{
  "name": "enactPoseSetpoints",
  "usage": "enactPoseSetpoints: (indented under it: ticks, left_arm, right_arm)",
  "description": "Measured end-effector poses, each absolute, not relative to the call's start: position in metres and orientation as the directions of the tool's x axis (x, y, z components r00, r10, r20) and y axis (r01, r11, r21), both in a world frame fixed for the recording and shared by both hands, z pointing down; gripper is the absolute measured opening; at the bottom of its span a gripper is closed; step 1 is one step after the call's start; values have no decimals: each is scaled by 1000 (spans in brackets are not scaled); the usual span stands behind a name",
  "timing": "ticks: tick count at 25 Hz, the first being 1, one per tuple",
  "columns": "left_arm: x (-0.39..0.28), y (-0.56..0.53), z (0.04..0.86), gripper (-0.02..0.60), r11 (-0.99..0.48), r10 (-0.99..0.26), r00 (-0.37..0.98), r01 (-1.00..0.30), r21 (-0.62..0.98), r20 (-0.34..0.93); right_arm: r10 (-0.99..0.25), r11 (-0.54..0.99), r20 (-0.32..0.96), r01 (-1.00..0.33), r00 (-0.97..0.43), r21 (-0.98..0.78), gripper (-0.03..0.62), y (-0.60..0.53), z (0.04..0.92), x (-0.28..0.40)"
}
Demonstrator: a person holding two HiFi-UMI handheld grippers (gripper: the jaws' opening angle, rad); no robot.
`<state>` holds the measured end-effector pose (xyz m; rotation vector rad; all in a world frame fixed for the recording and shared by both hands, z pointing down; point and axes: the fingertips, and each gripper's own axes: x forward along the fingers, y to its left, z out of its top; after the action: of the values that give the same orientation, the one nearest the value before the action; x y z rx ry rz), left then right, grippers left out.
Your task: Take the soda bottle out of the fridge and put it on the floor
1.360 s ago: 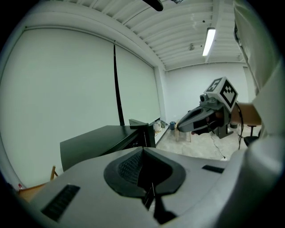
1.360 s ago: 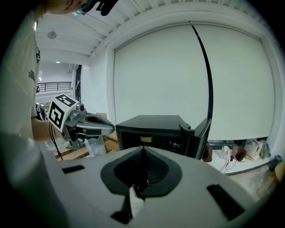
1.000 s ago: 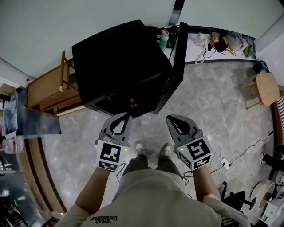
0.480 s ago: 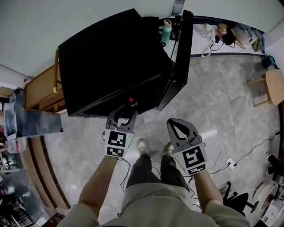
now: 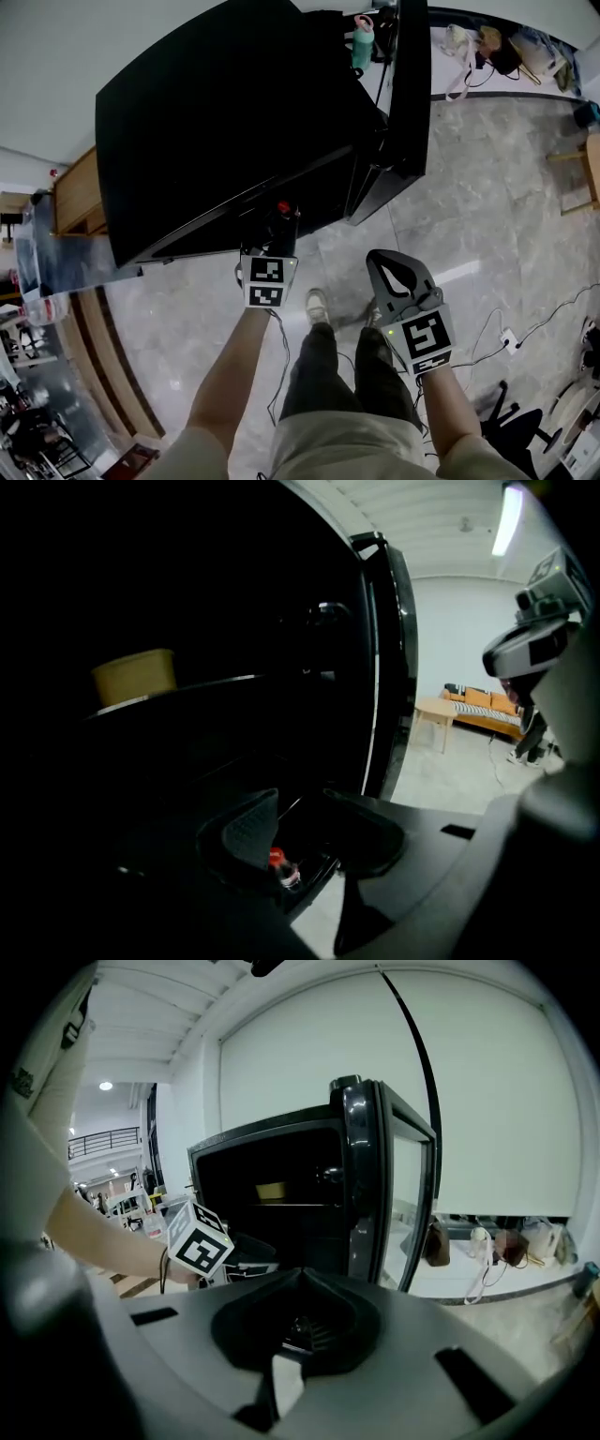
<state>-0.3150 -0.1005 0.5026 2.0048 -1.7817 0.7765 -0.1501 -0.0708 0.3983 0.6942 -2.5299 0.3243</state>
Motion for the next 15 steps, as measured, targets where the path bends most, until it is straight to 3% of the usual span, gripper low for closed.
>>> enactPoseSetpoints:
  ticks: [15]
  left_arm:
    - [-361,-108,659,184,71,-693,-56,-997,-10,719]
  right_arm:
    - [-369,808,574,-557,-731,-191,-5,-56,501,-144]
